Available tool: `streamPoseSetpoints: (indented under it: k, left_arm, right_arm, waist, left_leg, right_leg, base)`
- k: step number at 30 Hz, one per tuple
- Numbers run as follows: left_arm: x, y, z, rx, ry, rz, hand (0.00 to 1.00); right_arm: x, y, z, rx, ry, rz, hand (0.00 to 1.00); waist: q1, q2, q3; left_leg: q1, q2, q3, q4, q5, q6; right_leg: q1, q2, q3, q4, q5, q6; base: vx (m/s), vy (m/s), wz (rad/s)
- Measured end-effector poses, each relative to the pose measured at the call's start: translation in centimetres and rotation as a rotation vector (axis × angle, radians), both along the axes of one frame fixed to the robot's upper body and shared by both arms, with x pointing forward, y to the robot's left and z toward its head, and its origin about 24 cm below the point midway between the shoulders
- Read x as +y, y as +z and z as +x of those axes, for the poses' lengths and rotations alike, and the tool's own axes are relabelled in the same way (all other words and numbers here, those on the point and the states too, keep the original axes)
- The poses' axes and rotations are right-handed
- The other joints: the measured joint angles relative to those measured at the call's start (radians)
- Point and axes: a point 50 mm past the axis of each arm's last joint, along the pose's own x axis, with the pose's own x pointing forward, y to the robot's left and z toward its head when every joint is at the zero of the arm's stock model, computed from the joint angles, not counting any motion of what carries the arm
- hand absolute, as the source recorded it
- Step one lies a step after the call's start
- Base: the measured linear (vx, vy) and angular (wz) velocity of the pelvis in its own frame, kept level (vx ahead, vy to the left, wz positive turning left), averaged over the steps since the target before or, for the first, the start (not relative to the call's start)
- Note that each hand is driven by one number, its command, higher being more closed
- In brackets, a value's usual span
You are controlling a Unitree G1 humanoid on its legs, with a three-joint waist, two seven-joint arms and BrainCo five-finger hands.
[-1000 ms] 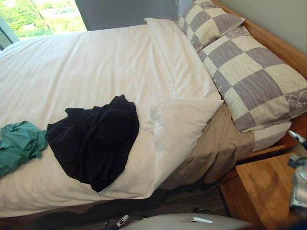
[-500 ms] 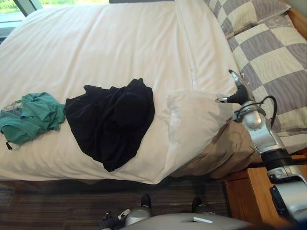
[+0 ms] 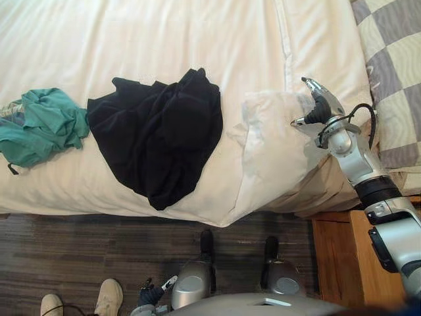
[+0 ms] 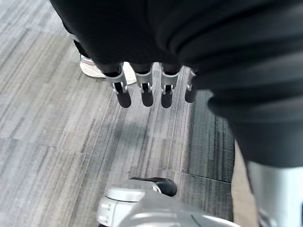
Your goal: Tidy the bed and pick cloth on bed and put in laundry
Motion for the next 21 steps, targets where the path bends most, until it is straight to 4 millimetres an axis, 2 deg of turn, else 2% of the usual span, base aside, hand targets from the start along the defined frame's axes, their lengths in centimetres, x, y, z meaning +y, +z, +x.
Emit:
streamPoseSetpoints:
  k: [9, 10, 14, 21]
  left_arm:
    - [-0.3, 0.3, 2.3, -0.054, -0.035, -0.007, 0.0]
    - [-0.3, 0.3, 2.4, -0.055, -0.036, -0.009, 0.0]
    - [-0.3, 0.4, 2.7, -0.062, -0.043, -0.01, 0.0]
    - [-0.2, 0.6, 3.6, -0.077, -0.075, -0.006, 0.0]
  right_arm:
    - [0.6, -0.8, 0.6, 0.036, -0.008, -0.032, 0.0]
    - [1.0, -1.1, 0.7, 0.047, -0.004, -0.022, 1.0]
    - [1.6, -2.2, 0.9, 0.085, 0.002, -0.013, 1.0]
    - [1.7, -1.2, 1.5, 0.071, -0.005, -0.014, 1.0]
  waist:
    - [0.008, 0.011, 0.052]
    - [0.01, 0.012, 0.053]
    - [0.017, 0.013, 0.053]
    - [0.025, 0.006, 0.061]
  left_leg:
    - [-0.052, 0.001, -0.039, -0.001, 0.037, -0.002]
    - [-0.052, 0.001, -0.039, -0.001, 0.037, -0.002]
    - [-0.06, 0.0, -0.047, -0.001, 0.039, -0.002]
    - [-0.062, 0.0, -0.058, -0.001, 0.042, -0.003]
  right_leg:
    - [-0.03, 0.002, -0.029, -0.001, 0.013, -0.006]
    - [-0.03, 0.002, -0.029, -0.002, 0.013, -0.006]
    - [-0.03, 0.003, -0.034, -0.011, 0.014, -0.007]
    - [-0.02, 0.003, -0.052, -0.017, 0.014, -0.008]
  base:
    - [-0.06, 0.014, 0.12]
    - [0.0, 0.0, 0.0]
    - [0.01, 0.006, 0.05]
    - [0.02, 0.002, 0.06]
